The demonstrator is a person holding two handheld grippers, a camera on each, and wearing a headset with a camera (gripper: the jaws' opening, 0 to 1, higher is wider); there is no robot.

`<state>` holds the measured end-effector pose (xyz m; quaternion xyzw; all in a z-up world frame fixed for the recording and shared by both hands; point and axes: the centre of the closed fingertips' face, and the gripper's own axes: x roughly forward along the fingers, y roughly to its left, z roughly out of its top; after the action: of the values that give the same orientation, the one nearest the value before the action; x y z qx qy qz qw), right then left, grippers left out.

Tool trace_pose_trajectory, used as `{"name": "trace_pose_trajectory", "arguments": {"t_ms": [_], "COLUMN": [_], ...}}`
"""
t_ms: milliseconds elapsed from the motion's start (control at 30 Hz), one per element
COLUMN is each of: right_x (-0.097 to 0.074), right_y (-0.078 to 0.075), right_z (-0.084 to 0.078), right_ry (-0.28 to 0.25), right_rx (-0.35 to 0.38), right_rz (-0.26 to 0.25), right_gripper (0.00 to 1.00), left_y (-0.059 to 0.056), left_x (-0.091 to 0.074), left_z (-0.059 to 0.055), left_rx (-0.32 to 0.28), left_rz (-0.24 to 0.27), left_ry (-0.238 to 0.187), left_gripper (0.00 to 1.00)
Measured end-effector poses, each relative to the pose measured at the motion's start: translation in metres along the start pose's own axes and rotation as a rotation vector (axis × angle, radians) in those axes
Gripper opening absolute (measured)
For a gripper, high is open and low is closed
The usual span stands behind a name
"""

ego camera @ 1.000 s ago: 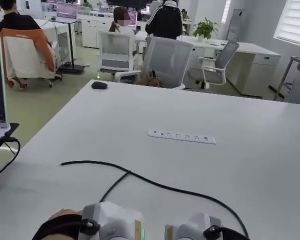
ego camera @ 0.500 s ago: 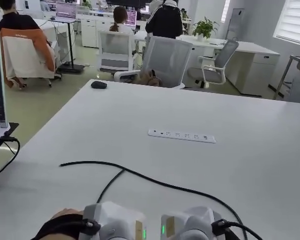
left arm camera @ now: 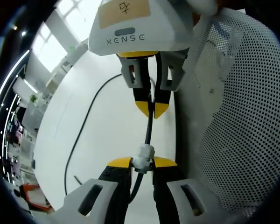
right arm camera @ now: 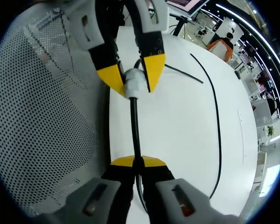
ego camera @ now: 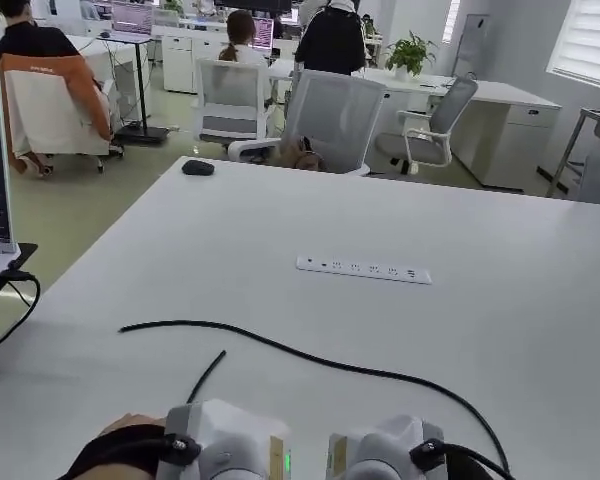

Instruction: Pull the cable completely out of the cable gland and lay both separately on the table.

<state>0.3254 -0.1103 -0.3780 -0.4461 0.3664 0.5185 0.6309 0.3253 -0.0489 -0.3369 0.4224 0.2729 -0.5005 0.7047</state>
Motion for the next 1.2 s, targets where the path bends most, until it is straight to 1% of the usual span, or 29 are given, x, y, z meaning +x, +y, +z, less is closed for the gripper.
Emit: {"name": "trace_pose_trajectory", "arguments": {"t_ms": [133,200,233,267,300,333,367,400,433,500,567,633,700,733,833,900,967,1000,1033,1133,1167,1200], "right_x": [-0.002,-0.002,-0.003,-0.004,-0.005,-0.005,-0.006,-0.008,-0.010,-0.015,-0.019,-0.019,-0.019,-0.019,-0.018,-0.017,-0.015,-0.014,-0.012,-0.008,-0.006,-0.006], "right_y": [-0.001,0.001,0.001,0.001,0.002,0.005,0.008,0.010,0.012,0.016,0.021,0.020,0.019,0.018,0.018,0.016,0.013,0.012,0.011,0.010,0.010,0.009], "right_z": [-0.001,0.000,0.002,0.005,0.010,0.017,0.026,0.031,0.038,0.054,0.063,0.062,0.059,0.058,0.057,0.055,0.050,0.047,0.041,0.028,0.024,0.023], "right_ry": [-0.006,-0.006,-0.008,-0.015,-0.035,-0.071,-0.112,-0.136,-0.172,-0.247,-0.295,-0.288,-0.275,-0.272,-0.270,-0.258,-0.239,-0.224,-0.189,-0.121,-0.102,-0.095], "right_rx": [0.051,0.042,0.006,0.007,0.008,0.006,0.003,-0.003,-0.006,0.011,0.013,0.009,0.001,0.009,0.019,0.014,0.025,0.027,0.021,0.004,0.005,0.005], "right_rz": [0.010,0.012,0.009,-0.001,0.002,0.017,0.035,0.043,0.049,0.070,0.093,0.089,0.087,0.084,0.083,0.071,0.064,0.061,0.052,0.040,0.036,0.035], "right_gripper": [0.03,0.03,0.04,0.07,0.13,0.16,0.16,0.16,0.17,0.17,0.16,0.13,0.04,0.04,0.03,0.03,0.03,0.03,0.03,0.03,0.03,0.03], "left_y": [0.001,0.001,0.002,0.002,0.001,0.001,0.000,0.000,0.000,0.000,0.000,-0.001,-0.001,-0.002,-0.001,0.000,0.001,0.000,0.001,0.000,0.000,0.000], "left_x": [0.000,0.000,-0.001,-0.001,-0.002,-0.002,-0.001,0.000,0.003,0.004,0.004,0.004,0.005,0.006,0.006,0.006,0.006,0.006,0.006,0.006,0.006,0.006], "left_z": [0.000,0.000,-0.001,-0.001,0.000,0.000,0.000,0.000,-0.001,-0.001,0.000,0.002,0.003,0.003,0.002,0.002,0.001,0.001,0.001,0.000,-0.001,-0.001], "left_rx": [-0.004,-0.006,-0.003,-0.002,-0.005,-0.004,0.000,0.003,0.005,0.006,0.008,0.014,0.016,0.017,0.018,0.014,0.011,0.011,0.011,0.008,0.007,0.007], "left_rz": [0.004,0.005,0.006,0.006,0.004,0.003,0.002,0.001,-0.002,-0.004,-0.005,-0.009,-0.011,-0.019,-0.017,-0.014,-0.010,-0.009,-0.007,-0.006,-0.006,-0.006], "left_ry": [-0.002,-0.001,0.005,0.005,0.000,-0.002,-0.001,0.000,-0.001,-0.004,-0.007,-0.015,-0.020,-0.024,-0.019,-0.017,-0.014,-0.013,-0.011,-0.007,-0.005,-0.004], "left_gripper": [0.17,0.17,0.17,0.17,0.17,0.17,0.17,0.17,0.17,0.17,0.17,0.17,0.17,0.17,0.17,0.17,0.17,0.17,0.17,0.17,0.17,0.17]}}
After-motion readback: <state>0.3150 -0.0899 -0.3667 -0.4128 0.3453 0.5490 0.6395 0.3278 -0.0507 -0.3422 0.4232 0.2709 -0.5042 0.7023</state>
